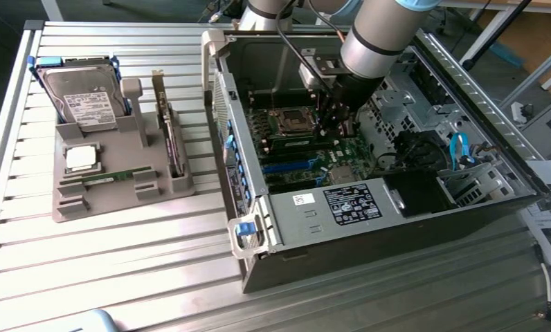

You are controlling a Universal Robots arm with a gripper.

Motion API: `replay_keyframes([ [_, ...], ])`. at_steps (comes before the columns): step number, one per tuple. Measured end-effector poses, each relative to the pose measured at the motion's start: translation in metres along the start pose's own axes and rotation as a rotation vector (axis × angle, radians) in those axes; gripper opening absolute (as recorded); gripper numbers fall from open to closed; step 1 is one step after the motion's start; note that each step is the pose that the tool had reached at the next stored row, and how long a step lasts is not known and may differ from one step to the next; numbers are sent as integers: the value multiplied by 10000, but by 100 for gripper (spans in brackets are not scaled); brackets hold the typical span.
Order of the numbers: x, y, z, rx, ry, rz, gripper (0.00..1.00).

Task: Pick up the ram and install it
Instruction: 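Insert the ram into the slot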

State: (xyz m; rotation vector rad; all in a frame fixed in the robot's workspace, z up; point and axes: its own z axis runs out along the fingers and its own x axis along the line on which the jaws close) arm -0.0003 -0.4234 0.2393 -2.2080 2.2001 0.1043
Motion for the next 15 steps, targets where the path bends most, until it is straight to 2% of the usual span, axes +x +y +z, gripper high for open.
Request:
replay_keyframes([
  [15,0,2,2,2,-1,-3,12],
])
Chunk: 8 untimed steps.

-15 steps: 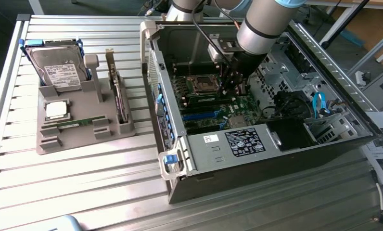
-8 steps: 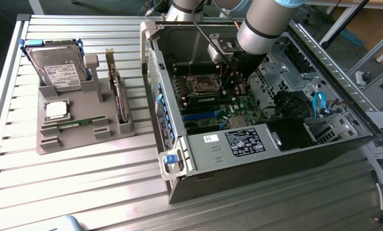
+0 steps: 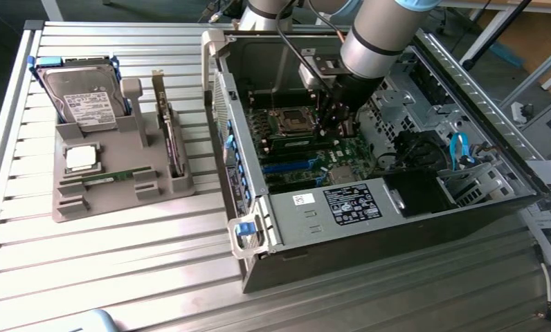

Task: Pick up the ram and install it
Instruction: 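Insert the ram into the slot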

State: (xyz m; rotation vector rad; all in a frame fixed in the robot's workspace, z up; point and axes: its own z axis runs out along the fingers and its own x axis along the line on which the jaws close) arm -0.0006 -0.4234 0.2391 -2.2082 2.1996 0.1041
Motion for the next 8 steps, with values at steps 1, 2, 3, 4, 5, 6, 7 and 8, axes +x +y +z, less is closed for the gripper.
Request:
replay_keyframes([
  [1,0,0,0,-1,0,0,12],
  [2,0,1,0,0,0,0,12],
  [3,0,4,0,1,0,0,12],
  [4,0,7,0,1,0,-1,12],
  [5,0,8,1,1,-1,-3,12],
  [6,0,10,1,1,-2,-3,12],
  [7,0,13,1,1,-2,-2,12],
  [8,0,18,1,0,0,-2,12],
])
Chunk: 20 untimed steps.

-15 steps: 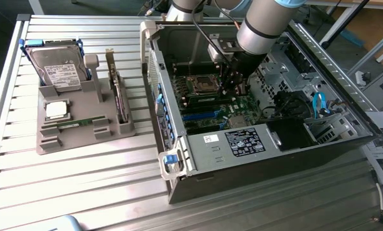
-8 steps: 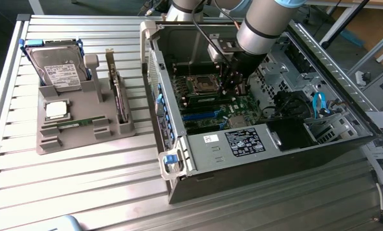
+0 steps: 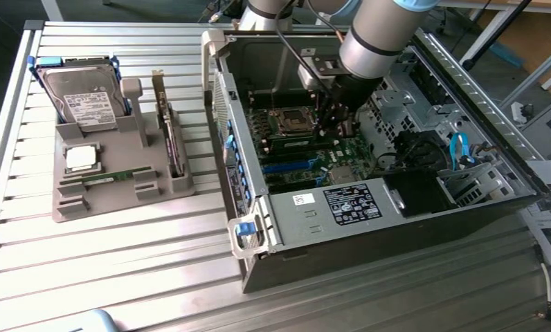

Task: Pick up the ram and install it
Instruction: 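Insert the ram into the slot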

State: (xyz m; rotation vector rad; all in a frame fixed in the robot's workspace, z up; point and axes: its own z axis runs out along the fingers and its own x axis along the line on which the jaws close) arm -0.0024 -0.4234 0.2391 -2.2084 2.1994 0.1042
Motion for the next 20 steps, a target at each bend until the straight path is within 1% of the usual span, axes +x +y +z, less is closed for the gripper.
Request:
replay_keyframes([
  [20,-9,-1,0,-1,0,-1,12],
])
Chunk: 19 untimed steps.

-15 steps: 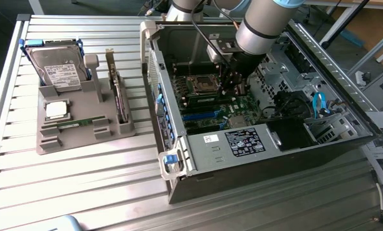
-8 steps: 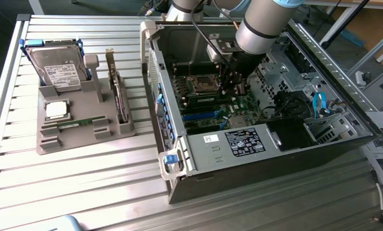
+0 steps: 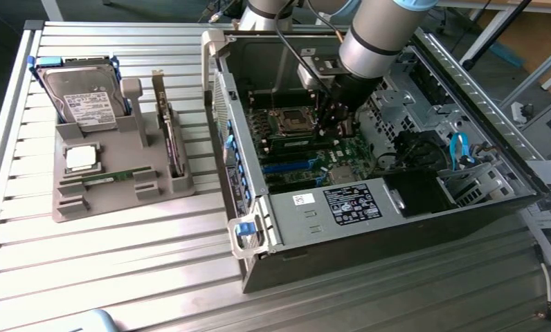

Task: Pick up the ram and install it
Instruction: 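Insert the ram into the slot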

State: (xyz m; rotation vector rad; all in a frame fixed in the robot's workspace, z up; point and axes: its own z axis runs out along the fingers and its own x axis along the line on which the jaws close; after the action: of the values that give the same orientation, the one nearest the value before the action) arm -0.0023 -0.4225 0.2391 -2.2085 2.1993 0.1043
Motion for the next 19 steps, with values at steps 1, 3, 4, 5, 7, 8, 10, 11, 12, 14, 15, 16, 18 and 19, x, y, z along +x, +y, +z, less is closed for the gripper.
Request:
replay_keyframes([
  [1,0,0,-1,0,0,0,12],
  [3,0,0,-2,0,0,-1,12],
  [4,0,0,-2,0,1,0,12],
  [5,0,0,-2,0,1,0,12],
  [7,0,0,-2,0,1,0,12],
  [8,0,0,-3,0,1,0,12],
  [10,1,-3,-3,-1,2,-1,12],
  [11,1,-5,-3,-1,2,0,12],
  [12,1,-6,-3,0,2,0,12],
  [14,1,-6,-3,0,1,0,12],
  [15,1,-6,-3,0,2,0,12],
  [16,1,-6,-3,0,1,0,12],
  [18,1,-6,-3,0,1,1,12],
  [19,1,-6,-3,0,1,6,12],
])
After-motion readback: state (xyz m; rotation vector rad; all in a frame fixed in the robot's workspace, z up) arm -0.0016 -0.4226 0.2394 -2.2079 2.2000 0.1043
